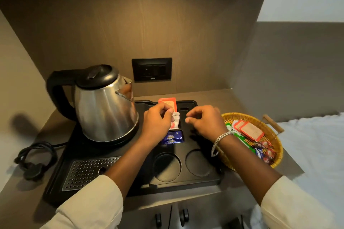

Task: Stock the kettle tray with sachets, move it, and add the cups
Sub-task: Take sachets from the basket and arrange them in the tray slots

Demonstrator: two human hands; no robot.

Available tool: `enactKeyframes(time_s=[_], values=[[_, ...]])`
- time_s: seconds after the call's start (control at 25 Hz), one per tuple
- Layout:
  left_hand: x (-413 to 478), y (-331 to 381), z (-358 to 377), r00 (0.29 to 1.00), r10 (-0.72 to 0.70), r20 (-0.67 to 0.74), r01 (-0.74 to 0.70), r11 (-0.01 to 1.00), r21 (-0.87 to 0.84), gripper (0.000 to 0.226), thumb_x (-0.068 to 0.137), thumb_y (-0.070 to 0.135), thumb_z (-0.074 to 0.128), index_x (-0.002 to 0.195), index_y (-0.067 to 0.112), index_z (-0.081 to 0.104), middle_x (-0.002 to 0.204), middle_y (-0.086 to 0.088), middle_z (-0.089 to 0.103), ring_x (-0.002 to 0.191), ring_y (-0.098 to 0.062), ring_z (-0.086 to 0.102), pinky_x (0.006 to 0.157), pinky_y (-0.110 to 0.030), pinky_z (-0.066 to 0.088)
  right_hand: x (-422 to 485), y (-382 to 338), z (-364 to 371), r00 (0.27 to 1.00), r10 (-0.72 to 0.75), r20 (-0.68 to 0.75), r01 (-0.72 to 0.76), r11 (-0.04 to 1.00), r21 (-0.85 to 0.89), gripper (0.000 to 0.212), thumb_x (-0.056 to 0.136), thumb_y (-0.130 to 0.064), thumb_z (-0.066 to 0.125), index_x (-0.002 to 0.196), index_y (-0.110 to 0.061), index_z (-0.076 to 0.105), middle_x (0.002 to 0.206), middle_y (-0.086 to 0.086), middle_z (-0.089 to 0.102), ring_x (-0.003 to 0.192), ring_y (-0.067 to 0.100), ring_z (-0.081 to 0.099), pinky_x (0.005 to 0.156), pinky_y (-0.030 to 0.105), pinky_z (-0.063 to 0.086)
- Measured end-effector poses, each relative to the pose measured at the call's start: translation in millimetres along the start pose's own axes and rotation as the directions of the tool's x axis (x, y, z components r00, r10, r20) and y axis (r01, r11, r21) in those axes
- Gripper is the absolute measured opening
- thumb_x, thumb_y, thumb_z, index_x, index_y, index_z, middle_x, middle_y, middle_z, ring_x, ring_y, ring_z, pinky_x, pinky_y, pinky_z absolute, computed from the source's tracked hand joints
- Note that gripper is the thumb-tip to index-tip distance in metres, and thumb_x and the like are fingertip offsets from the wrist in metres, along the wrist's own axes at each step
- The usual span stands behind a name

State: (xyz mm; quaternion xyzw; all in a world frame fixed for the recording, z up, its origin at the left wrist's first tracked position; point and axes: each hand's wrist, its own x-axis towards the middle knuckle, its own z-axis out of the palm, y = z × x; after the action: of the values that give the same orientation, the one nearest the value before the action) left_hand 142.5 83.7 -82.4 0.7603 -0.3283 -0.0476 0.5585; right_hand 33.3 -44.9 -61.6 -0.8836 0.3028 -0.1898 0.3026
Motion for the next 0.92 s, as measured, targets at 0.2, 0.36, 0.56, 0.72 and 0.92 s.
enactKeyframes(time_s=[0.2,0.36,0.56,0.72,0.92], values=[[-3.5,39.7,50.9,0.958,0.072,0.278,-0.038,0.991,-0.127,0.009,0.092,0.015,0.058,0.088,0.015,0.066,0.072,-0.004,0.073,0.064,-0.009,0.065,0.07,-0.039,0.057,-13.8,46.4,-63.4,0.995,0.1,-0.018,-0.1,0.995,0.008,0.006,0.076,-0.014,0.077,0.081,-0.016,0.076,0.076,-0.001,0.072,0.068,0.009,0.064,0.069,0.025,0.051],[-4.1,68.3,98.4,0.874,0.171,0.455,-0.126,0.984,-0.128,0.009,0.087,0.007,0.062,0.083,0.012,0.067,0.07,-0.009,0.072,0.064,-0.016,0.064,0.065,-0.037,0.056,-38.2,98.2,-113.5,0.982,0.186,-0.036,-0.189,0.975,-0.119,0.008,0.073,-0.011,0.078,0.082,-0.013,0.078,0.09,0.005,0.075,0.089,0.01,0.066,0.086,0.028,0.052],[5.0,86.1,151.8,0.729,0.126,0.672,-0.358,0.908,0.219,0.009,0.082,0.011,0.062,0.086,0.016,0.069,0.084,0.002,0.064,0.082,-0.016,0.061,0.063,-0.024,0.045,-61.7,137.8,-135.6,0.966,0.258,-0.026,-0.258,0.944,-0.208,0.012,0.07,-0.015,0.08,0.08,-0.019,0.076,0.107,-0.001,0.074,0.085,0.015,0.069,0.074,0.023,0.051],[1.1,84.2,174.8,0.629,-0.056,0.775,-0.422,0.812,0.402,0.026,0.078,0.023,0.074,0.101,0.015,0.063,0.104,-0.003,0.062,0.093,-0.021,0.058,0.075,-0.034,0.052,-69.9,155.3,-127.2,0.966,0.257,0.029,-0.238,0.925,-0.295,0.022,0.073,-0.026,0.079,0.094,-0.024,0.074,0.098,0.0,0.074,0.087,0.016,0.066,0.074,0.023,0.049],[-9.6,90.1,193.8,0.642,-0.033,0.766,-0.422,0.818,0.39,0.025,0.076,0.026,0.077,0.097,0.015,0.069,0.091,-0.002,0.066,0.081,-0.02,0.063,0.066,-0.037,0.057,-71.6,166.2,-117.5,0.982,0.181,0.045,-0.151,0.915,-0.373,0.027,0.081,-0.037,0.069,0.106,-0.027,0.071,0.098,-0.001,0.074,0.084,0.018,0.067,0.072,0.025,0.049]])
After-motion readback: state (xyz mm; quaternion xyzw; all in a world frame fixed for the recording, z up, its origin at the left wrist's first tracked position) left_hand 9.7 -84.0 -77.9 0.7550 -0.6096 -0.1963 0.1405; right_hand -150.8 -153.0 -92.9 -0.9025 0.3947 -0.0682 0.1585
